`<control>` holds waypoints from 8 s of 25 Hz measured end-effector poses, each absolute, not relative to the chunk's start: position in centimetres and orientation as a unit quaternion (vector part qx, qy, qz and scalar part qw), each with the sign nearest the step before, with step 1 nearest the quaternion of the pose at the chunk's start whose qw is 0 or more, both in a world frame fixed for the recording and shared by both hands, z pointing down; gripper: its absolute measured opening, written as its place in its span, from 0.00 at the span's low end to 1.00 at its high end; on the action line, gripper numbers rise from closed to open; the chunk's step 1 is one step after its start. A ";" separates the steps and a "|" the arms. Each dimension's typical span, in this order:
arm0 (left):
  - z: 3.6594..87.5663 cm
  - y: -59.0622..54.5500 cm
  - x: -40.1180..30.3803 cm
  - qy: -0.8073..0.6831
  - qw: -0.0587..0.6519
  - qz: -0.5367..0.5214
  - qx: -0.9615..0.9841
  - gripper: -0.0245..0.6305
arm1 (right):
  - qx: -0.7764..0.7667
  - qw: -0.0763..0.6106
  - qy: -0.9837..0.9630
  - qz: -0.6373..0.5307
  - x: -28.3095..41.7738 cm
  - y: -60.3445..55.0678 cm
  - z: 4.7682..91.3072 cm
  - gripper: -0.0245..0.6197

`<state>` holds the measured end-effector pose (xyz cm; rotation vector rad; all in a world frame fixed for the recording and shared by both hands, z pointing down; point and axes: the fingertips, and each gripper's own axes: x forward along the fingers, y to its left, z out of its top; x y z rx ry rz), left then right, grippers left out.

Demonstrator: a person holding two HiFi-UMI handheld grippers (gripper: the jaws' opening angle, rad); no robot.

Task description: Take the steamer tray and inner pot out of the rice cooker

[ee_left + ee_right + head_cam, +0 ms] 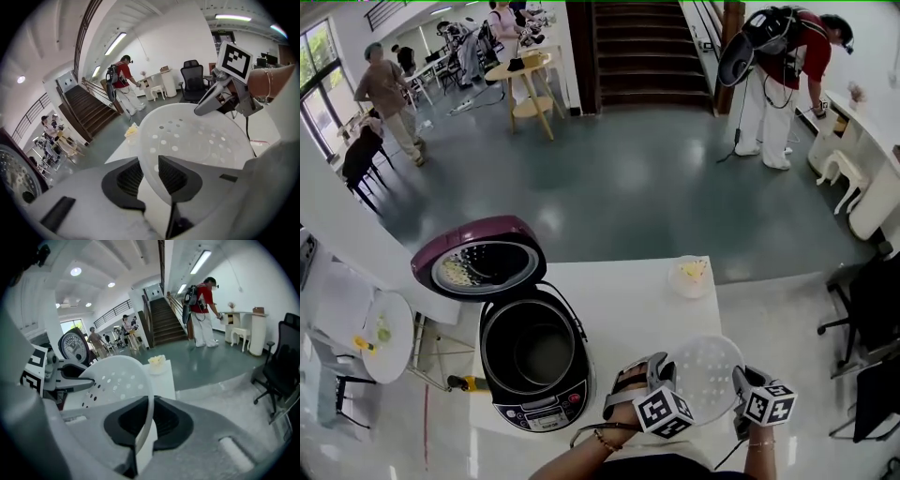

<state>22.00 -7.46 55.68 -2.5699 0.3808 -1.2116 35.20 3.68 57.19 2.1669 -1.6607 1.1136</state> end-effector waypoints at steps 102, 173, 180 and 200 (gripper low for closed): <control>54.5 -31.4 -17.7 0.412 -0.124 -0.422 -0.798 0.47 | 0.510 0.444 -0.721 0.150 -0.1 -30.9 55.8 0.65; 51.1 -10.2 15.6 0.287 -0.026 -0.349 -0.891 0.12 | 0.654 0.363 -0.638 0.183 31.7 -3.1 50.2 0.08; 58.9 -6.3 13.8 0.280 -0.094 -0.415 -0.861 0.13 | 0.596 0.393 -0.653 0.254 30.1 -0.2 58.3 0.08; 64.6 -7.6 12.8 0.307 -0.127 -0.448 -0.830 0.12 | 0.556 0.408 -0.676 0.259 29.7 -2.8 63.8 0.08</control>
